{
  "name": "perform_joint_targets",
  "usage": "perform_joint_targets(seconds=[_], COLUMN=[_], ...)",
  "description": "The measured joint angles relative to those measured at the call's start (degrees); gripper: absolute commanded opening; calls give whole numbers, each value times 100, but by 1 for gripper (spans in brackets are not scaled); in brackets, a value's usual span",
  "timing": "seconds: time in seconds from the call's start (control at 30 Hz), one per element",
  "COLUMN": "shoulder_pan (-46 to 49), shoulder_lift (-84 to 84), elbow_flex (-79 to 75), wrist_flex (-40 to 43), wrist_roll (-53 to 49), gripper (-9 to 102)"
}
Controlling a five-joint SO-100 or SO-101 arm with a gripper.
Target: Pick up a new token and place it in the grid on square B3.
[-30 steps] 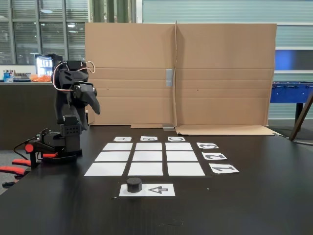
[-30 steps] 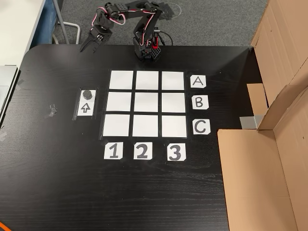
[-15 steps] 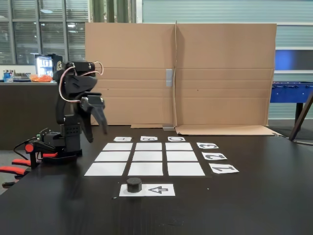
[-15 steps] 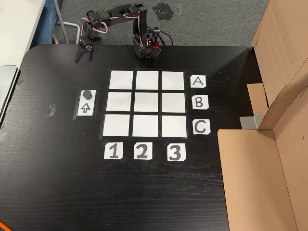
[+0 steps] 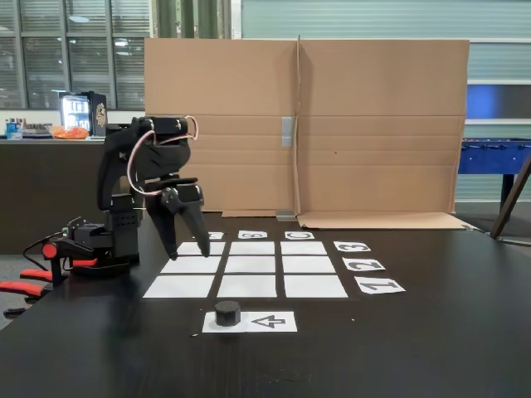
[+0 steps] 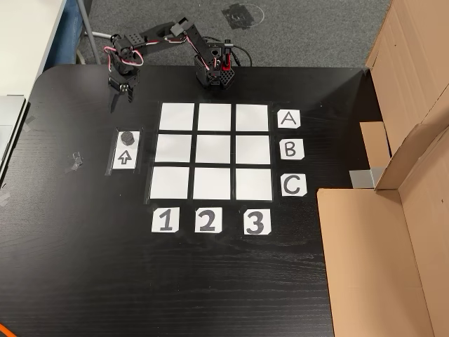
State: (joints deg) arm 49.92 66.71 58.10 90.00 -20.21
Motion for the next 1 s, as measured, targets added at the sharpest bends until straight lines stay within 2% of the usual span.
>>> perform_joint_targets(seconds=[0.57,1.0], shoulder_pan=[-360,-492], shoulder_lift=[-1714,-2162], elbow_flex=[-1863,-2145], wrist_flex=[747,923], wrist_roll=[185,431], gripper=[34,34])
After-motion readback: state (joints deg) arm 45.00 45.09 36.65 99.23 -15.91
